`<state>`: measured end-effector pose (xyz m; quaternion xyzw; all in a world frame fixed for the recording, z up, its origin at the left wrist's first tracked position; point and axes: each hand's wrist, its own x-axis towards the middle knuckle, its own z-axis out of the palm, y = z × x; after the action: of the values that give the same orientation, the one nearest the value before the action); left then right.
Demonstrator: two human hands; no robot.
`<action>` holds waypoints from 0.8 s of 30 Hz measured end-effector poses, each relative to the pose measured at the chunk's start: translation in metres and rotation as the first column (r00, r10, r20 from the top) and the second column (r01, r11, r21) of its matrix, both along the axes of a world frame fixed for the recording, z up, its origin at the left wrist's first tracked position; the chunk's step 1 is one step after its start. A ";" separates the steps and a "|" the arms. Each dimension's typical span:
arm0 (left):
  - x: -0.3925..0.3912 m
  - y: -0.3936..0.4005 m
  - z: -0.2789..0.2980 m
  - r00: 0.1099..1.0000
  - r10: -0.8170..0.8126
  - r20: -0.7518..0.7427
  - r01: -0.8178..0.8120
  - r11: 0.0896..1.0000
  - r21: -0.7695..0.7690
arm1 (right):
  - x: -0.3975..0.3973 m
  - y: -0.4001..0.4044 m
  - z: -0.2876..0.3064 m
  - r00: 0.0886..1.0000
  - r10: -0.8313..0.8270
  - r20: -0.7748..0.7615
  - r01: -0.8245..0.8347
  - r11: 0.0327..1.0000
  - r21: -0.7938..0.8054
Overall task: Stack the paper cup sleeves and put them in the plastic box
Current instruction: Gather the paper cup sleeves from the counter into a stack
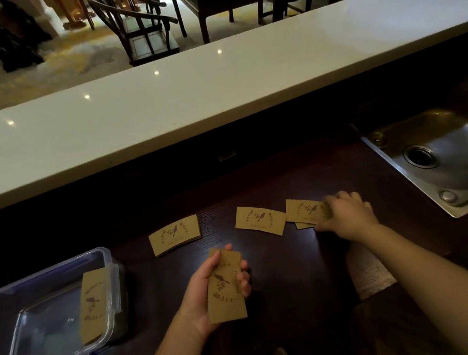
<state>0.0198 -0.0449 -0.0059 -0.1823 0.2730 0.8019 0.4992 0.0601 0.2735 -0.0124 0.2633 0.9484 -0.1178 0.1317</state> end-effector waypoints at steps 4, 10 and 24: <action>-0.004 0.002 -0.005 0.997 -0.067 0.037 0.066 0.997 0.030 | 0.003 0.002 0.018 0.992 0.038 -0.123 -0.057 0.986 -0.154; -0.005 0.016 -0.005 0.967 -0.251 0.039 0.249 0.967 0.047 | -0.004 -0.052 0.084 0.742 0.599 -0.301 -0.641 0.765 -0.059; -0.004 0.014 0.000 0.951 -0.307 -0.023 0.308 0.948 0.080 | -0.015 -0.135 0.083 0.526 0.832 -0.176 -0.850 0.507 -0.144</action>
<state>0.0160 -0.0307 -0.0059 -0.1126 0.2675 0.7259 0.6235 0.0450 0.1385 0.0705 -0.2506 0.9430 -0.1501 0.1595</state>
